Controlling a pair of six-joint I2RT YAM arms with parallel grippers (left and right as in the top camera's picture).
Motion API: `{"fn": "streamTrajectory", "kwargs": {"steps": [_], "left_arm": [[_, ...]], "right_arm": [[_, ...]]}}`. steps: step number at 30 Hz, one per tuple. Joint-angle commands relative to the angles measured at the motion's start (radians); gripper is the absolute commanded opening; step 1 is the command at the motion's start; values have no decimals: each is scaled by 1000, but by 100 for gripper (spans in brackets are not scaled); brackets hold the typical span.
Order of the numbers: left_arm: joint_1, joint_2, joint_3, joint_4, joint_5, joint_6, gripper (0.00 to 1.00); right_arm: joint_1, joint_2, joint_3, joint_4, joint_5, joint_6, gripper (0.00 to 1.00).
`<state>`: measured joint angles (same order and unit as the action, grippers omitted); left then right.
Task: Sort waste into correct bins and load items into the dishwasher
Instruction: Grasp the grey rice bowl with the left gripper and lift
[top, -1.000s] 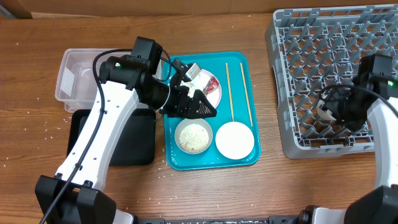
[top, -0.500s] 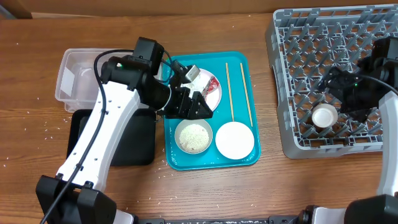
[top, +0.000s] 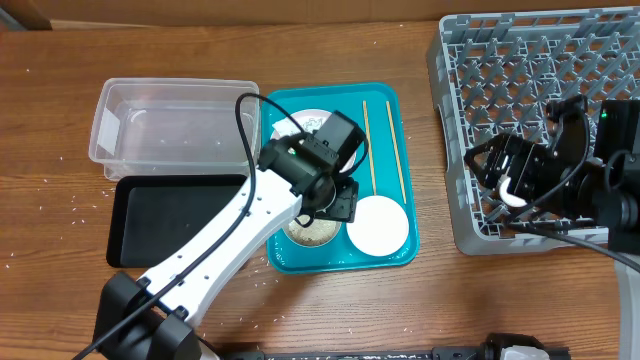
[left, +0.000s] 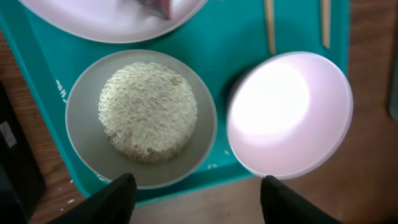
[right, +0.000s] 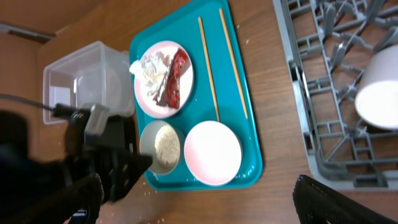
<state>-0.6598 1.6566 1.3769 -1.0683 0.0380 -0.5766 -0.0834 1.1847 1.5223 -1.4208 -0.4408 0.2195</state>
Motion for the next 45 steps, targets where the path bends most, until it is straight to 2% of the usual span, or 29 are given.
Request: {"fn": "streamTrajectory", "kwargs": {"steps": [1, 7, 8, 13, 17, 25, 28, 32, 37, 45], "left_arm": [[6, 51, -64, 76, -69, -127, 62], [5, 180, -68, 193, 11, -110, 53], [5, 200, -68, 203, 21, -111, 49], [8, 248, -67, 212, 5, -147, 17], [12, 246, -64, 208, -48, -160, 4], [20, 221, 35, 43, -37, -113, 4], [23, 151, 77, -29, -33, -81, 4], [54, 21, 79, -41, 2, -36, 4], [185, -104, 74, -74, 209, 81, 4], [531, -162, -53, -130, 640, 356, 4]], "right_arm": [[6, 10, 13, -11, -6, -11, 100], [6, 10, 8, -18, -7, -11, 100], [6, 10, 8, -18, -7, -11, 100], [6, 10, 8, -25, -6, -12, 100], [6, 10, 8, -25, -6, -12, 100], [6, 10, 8, -25, -6, -12, 100], [6, 10, 8, -26, -6, -12, 100], [6, 10, 8, -25, -6, -12, 100], [6, 10, 8, -25, -6, -12, 100], [6, 10, 8, -25, -6, -11, 100]]}}
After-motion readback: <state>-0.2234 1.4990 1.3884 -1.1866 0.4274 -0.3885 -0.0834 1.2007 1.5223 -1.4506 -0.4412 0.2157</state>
